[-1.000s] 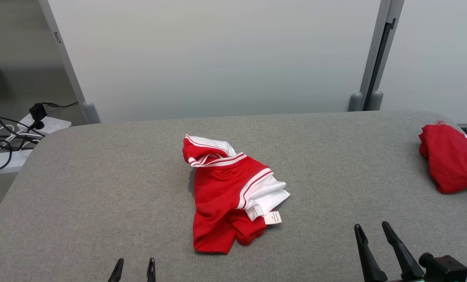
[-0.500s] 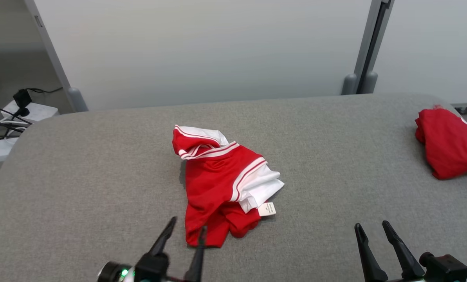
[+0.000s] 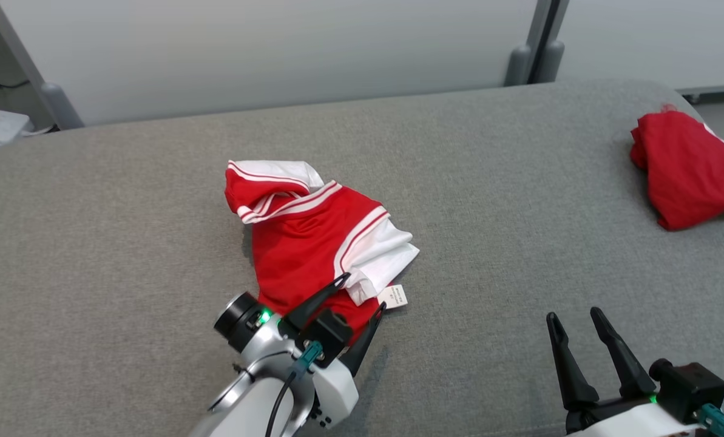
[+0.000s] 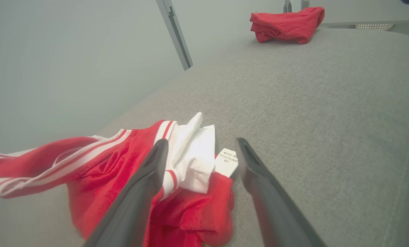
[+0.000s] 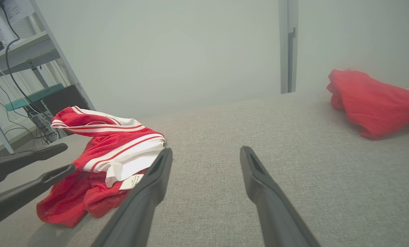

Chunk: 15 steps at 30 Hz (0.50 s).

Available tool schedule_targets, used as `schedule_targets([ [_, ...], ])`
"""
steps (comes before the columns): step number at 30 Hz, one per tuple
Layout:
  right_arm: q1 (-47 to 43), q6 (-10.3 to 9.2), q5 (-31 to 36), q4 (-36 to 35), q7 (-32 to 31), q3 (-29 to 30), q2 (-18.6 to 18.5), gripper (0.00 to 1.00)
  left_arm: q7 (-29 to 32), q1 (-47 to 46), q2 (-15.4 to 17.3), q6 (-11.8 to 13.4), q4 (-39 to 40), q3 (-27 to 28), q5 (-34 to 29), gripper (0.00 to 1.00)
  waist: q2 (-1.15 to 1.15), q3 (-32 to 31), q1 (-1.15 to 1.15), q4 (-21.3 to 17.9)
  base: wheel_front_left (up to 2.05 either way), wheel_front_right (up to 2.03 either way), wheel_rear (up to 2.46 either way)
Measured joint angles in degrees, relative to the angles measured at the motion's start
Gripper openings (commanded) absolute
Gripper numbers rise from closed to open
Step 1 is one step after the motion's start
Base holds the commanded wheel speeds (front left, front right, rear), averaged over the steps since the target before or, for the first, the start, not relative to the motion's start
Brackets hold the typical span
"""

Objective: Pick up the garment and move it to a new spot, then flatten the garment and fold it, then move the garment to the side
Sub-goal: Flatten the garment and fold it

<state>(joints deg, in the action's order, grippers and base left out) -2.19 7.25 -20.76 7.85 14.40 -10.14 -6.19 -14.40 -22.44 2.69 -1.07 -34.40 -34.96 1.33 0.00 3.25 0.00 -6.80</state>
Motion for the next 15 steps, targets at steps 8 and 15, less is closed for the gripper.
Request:
schedule_targets([
  [8,2.2,0.00,-0.1,0.0,0.0,-0.6,-0.3,1.00,0.0,-8.2,-0.1,-0.9,-9.4,-6.2,-0.9,1.00,0.00,3.1,0.00,-2.2,0.00,0.00,0.00],
  [15,3.1,0.00,-0.2,0.1,0.0,-1.2,-0.4,1.00,0.0,-11.0,-0.2,-0.9,-15.0,-9.8,0.0,1.00,0.00,3.7,0.00,-3.2,0.00,0.00,0.00],
])
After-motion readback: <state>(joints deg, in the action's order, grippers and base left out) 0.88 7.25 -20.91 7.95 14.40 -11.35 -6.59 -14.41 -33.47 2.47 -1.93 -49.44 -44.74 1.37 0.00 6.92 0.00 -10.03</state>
